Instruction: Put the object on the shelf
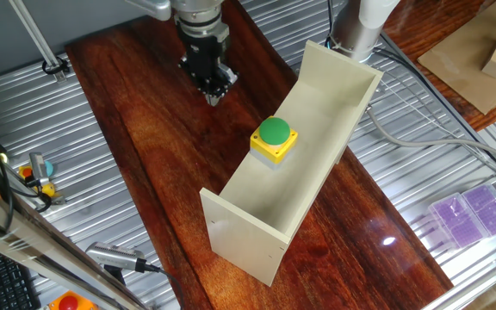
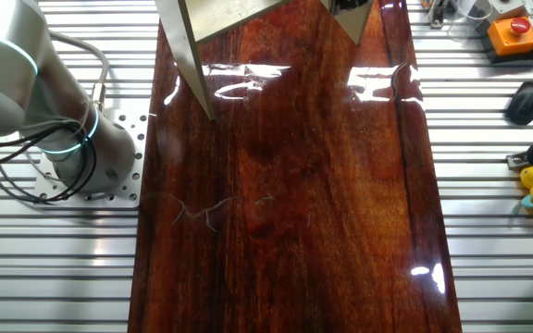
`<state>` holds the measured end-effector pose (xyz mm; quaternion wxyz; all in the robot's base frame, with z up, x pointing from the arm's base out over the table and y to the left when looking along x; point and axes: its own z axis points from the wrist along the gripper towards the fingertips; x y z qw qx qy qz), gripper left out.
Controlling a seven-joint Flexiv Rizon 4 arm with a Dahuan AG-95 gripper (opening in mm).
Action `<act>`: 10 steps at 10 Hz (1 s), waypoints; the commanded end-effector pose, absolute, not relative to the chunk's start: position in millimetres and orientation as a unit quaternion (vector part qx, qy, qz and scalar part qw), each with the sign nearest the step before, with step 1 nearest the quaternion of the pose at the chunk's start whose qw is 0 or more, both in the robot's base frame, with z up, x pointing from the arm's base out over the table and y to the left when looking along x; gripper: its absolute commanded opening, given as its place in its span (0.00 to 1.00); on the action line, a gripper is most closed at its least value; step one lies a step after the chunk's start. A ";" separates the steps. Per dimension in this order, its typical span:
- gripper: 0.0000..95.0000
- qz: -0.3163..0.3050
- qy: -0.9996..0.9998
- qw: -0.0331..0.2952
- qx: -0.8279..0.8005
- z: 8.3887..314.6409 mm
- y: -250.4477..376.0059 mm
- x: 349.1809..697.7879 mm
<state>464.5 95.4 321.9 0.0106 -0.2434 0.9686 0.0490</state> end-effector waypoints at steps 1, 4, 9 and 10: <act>0.00 0.025 0.970 0.001 -0.241 296.3 62.0 490.8; 0.00 0.039 0.957 0.011 -0.286 278.7 31.3 505.5; 0.00 0.030 0.973 -0.001 -0.231 278.7 31.3 505.5; 0.00 0.026 0.973 -0.001 -0.230 278.7 31.3 505.5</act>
